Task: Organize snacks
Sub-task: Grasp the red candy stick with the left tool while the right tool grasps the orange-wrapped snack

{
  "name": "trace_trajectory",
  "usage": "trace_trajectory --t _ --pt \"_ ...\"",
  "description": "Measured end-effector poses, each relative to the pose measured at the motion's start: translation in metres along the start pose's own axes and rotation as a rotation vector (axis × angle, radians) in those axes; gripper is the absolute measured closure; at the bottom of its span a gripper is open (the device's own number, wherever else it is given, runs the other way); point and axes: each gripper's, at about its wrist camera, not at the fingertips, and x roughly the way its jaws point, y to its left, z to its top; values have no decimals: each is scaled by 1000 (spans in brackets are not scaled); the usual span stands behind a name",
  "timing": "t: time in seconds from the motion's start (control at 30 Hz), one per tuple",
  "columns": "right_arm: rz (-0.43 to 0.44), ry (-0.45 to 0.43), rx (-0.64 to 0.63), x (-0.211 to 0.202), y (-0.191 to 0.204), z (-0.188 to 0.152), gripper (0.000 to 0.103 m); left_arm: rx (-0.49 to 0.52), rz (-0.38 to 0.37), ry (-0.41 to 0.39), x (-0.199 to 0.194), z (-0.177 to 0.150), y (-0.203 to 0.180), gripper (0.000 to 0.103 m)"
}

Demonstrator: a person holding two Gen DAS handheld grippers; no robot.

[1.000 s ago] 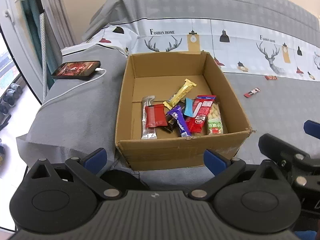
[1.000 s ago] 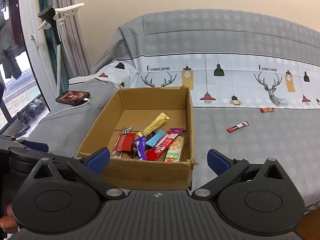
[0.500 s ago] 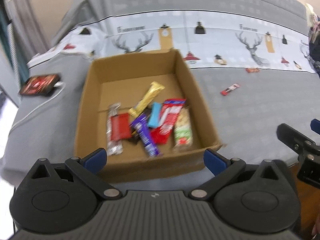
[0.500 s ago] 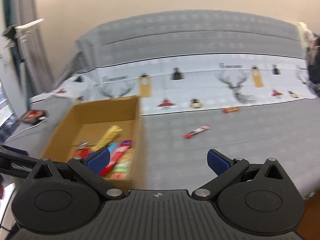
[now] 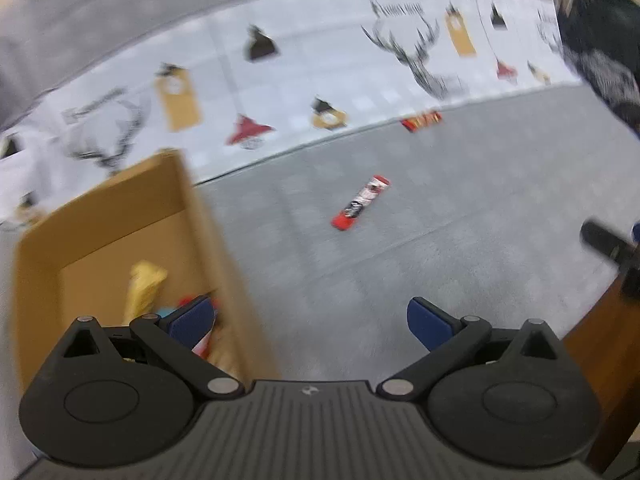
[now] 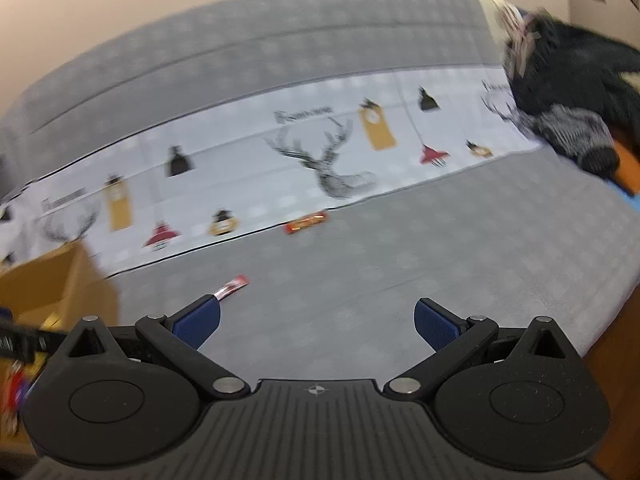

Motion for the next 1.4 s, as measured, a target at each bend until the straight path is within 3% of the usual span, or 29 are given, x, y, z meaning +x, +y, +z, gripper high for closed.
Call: trace_trajectory --t 0.17,0.33,0.53,0.6,0.7,0.83,0.87,0.9,0.93,0.97,1.0,1.17,1.4 --pt "-43 55 66 92 -26 27 1 12 -46 116 102 47 -14 0" --pt "-33 114 131 199 -31 47 1 -28 -92 217 190 77 -17 0" --pt "21 109 108 306 -9 57 1 -58 -98 229 250 104 -17 0" --pt "49 120 124 332 1 61 1 -47 -100 163 251 113 -17 0" --pt "25 78 69 359 23 66 0 -44 -102 150 257 121 -11 0" --pt "-30 63 -71 373 47 67 1 -22 -110 143 255 117 -5 0" --pt "-51 53 -115 372 51 64 9 -19 -100 137 252 114 -5 7" --pt "-47 19 -142 366 51 60 33 -20 -93 119 246 111 -4 24" --pt "-24 -6 -151 360 50 57 41 -23 -93 94 238 110 -5 39" --pt "-21 -5 -164 356 49 55 42 -26 -104 79 229 109 -7 83" --pt "-24 -5 -173 353 47 54 44 -37 -118 89 225 108 -7 90" --pt "-45 27 -130 325 28 49 45 -130 -156 103 206 102 5 91" --pt "33 13 -27 240 15 37 45 -232 -187 40 142 88 15 91"
